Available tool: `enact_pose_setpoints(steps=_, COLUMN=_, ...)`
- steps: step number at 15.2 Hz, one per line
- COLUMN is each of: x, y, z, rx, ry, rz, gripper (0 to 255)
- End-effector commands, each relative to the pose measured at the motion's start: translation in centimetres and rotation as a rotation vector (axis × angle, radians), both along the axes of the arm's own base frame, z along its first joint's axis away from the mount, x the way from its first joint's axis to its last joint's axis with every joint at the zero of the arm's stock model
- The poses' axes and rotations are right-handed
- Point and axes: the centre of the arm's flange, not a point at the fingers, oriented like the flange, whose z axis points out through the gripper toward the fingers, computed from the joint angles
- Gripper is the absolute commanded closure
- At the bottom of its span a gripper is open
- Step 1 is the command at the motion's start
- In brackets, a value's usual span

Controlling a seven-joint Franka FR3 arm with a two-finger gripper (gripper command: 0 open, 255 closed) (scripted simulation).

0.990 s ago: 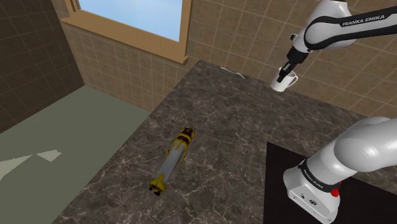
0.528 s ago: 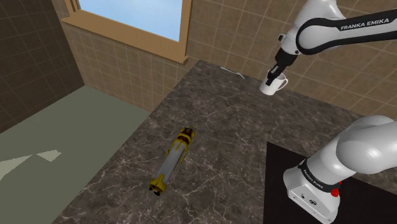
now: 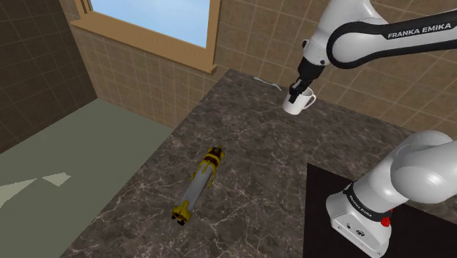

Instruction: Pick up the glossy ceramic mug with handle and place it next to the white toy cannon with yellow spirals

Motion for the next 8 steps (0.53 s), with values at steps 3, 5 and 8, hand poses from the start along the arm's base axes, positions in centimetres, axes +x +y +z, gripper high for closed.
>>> enact_pose_setpoints(steps=3, x=1.0, y=5.2, z=-0.2, rx=0.0, ry=0.0, rz=-0.002, gripper=255)
enact_pose_setpoints(steps=5, x=1.4, y=7.8, z=-0.2, rx=0.0, ry=0.0, rz=-0.002, gripper=255)
enact_pose_setpoints(steps=8, x=2.0, y=11.7, z=-0.2, rx=0.0, ry=0.0, rz=-0.002, gripper=255)
